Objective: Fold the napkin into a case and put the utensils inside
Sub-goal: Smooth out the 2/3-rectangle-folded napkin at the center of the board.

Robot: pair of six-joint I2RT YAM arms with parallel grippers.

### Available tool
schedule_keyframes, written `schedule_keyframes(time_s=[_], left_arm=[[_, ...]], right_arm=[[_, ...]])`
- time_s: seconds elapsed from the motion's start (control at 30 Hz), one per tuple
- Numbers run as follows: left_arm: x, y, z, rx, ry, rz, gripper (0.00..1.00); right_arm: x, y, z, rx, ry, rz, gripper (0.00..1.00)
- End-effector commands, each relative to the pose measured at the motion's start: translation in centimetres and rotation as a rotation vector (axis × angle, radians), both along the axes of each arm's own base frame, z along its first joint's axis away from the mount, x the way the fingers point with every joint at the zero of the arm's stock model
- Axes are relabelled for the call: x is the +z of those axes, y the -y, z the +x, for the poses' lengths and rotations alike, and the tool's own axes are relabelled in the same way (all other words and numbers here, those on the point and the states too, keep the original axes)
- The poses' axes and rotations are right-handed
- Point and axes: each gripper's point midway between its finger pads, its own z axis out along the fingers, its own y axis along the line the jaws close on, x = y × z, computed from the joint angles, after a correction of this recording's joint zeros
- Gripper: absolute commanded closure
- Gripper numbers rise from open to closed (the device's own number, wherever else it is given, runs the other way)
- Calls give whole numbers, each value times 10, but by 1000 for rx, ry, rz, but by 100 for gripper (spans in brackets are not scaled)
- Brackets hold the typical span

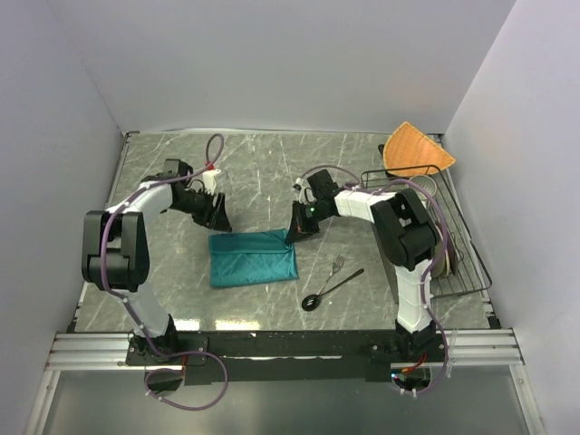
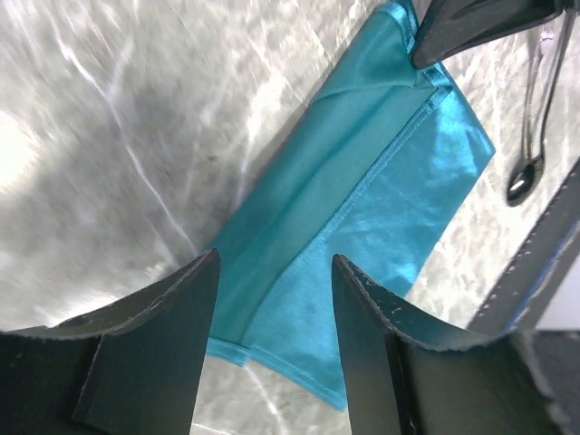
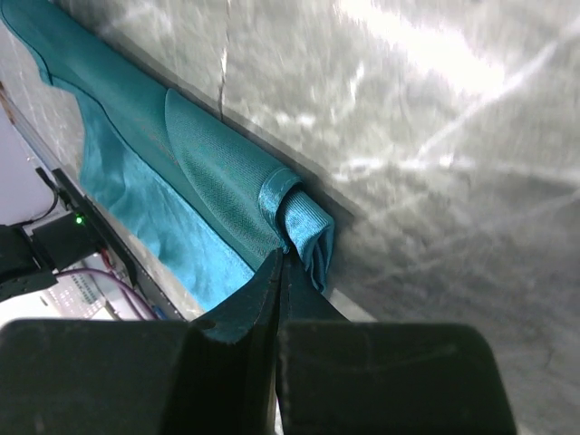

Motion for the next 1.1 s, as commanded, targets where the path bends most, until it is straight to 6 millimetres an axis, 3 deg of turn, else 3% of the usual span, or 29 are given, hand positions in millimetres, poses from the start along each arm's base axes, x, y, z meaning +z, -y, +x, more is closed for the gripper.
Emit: schedule_keyframes(time_s=[0.0, 0.13, 0.37, 0.5, 0.6, 0.83, 0.9, 0.93, 1.0, 1.03, 1.07], left_arm=[[-1, -3, 25, -104, 101, 58, 42], [-15, 3, 23, -211, 110, 121, 43], [-40, 18, 6, -239, 54, 145, 46], [-44, 16, -2, -250, 40, 152, 63], [-43, 14, -10, -270, 34, 152, 69], [-47, 10, -9, -249, 47, 180, 82], [-44, 11, -7, -242, 50, 177, 80], [-43, 11, -7, -237, 54, 174, 76], [-34, 11, -4, -223, 88, 176, 58], [-32, 11, -6, -215, 95, 175, 57], [-18, 12, 1, -204, 164, 169, 56]], right_arm=[[-25, 15, 22, -10, 76, -112, 100], [-24, 15, 27, -2, 95, -118, 100], [-11, 10, 24, -5, 103, -76, 100], [8, 4, 25, -18, 117, -21, 100], [18, 1, 25, -18, 128, 2, 100], [8, 8, 24, -21, 112, -43, 100], [15, 6, 24, -25, 114, -22, 100], [19, 5, 25, -27, 124, -13, 100], [20, 7, 25, -26, 131, -17, 100], [19, 8, 25, -24, 133, -26, 100], [16, 9, 25, -18, 134, -37, 100]])
